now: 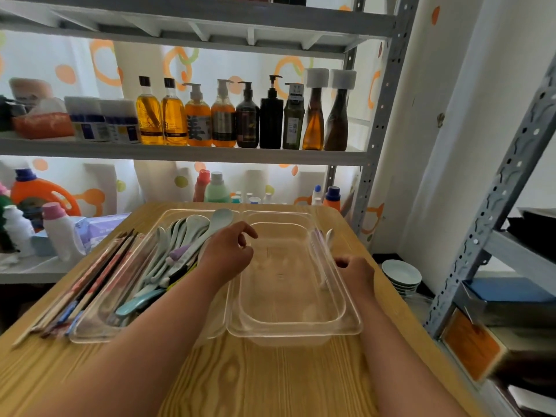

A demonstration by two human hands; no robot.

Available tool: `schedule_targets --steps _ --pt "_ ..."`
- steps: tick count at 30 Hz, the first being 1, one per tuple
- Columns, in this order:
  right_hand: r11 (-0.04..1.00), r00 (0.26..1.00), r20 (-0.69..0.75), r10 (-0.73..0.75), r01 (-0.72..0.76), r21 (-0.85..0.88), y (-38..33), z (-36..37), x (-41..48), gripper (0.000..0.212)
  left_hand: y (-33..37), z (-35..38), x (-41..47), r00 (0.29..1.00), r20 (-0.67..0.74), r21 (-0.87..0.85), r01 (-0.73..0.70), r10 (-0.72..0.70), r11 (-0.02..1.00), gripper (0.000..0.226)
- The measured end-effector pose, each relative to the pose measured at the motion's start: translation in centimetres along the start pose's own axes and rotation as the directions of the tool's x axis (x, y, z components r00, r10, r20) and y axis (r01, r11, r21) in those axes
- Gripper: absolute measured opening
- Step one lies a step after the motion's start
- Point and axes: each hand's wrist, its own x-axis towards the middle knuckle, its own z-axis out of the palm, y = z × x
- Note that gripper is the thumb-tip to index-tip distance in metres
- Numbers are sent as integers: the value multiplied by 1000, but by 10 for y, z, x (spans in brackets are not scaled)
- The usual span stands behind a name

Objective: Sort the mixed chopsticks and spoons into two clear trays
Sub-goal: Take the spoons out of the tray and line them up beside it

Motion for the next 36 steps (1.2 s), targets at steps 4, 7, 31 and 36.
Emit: schedule_targets --steps 4,7,31,36 --pt "998 999 40 -30 32 -60 0 2 -1 15 -3 0 0 1000 8 3 -19 19 1000 28" --pt "996 996 85 -27 34 -83 -2 1 -2 13 -2 -1 0 1000 17 11 -23 23 1000 25" --pt "1000 982 188 -21 25 -16 4 -1 6 6 -1 -3 -3 999 41 38 -21 19 999 25" --pt "1000 979 203 -22 19 19 4 -2 7 4 1 -3 -3 999 42 38 -22 20 999 25"
